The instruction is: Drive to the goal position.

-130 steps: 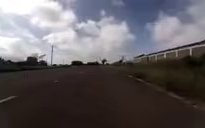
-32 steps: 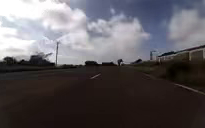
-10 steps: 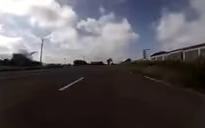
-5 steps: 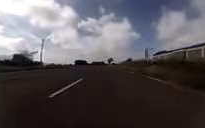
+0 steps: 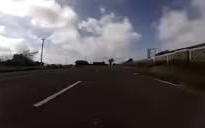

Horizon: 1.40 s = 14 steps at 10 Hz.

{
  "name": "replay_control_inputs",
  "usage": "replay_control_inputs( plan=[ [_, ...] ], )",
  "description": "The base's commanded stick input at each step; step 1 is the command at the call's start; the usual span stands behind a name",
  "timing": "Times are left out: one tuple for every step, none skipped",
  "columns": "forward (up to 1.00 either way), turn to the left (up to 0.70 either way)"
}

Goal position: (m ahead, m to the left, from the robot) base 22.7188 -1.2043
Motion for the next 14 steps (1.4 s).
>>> replay_control_inputs(
  plan=[
    [1.0,-0.4],
    [1.0,0.0],
    [1.0,0.0],
    [1.0,0.0],
    [1.0,0.0],
    [1.0,0.0],
    [1.0,0.0],
    [1.0,0.0],
    [1.0,0.0],
    [1.0,0.0],
    [1.0,0.0],
    [1.0,0.0],
    [1.0,0.0],
    [1.0,0.0]
  ],
)
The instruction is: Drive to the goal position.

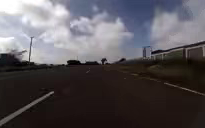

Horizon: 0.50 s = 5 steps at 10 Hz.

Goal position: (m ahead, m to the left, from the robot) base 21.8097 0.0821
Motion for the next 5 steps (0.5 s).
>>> replay_control_inputs(
  plan=[
    [1.0,0.0],
    [1.0,0.0],
    [1.0,0.0],
    [1.0,0.0],
    [1.0,0.0]
  ],
)
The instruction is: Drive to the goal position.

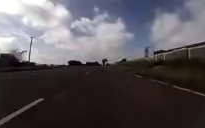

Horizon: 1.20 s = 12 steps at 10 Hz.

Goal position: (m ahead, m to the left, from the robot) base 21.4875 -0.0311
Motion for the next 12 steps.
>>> replay_control_inputs(
  plan=[
    [1.0,0.0],
    [1.0,0.0],
    [1.0,0.0],
    [1.0,0.0],
    [1.0,0.0],
    [1.0,0.0],
    [1.0,0.0],
    [1.0,0.0],
    [1.0,0.0],
    [1.0,0.0],
    [1.0,0.0],
    [1.0,0.0]
  ],
)
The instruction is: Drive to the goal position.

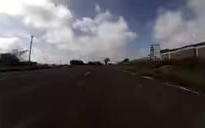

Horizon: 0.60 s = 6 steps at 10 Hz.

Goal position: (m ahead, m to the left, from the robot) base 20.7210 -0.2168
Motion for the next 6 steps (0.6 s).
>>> replay_control_inputs(
  plan=[
    [1.0,0.0],
    [1.0,0.0],
    [1.0,0.0],
    [1.0,0.0],
    [1.0,0.0],
    [1.0,0.0]
  ],
)
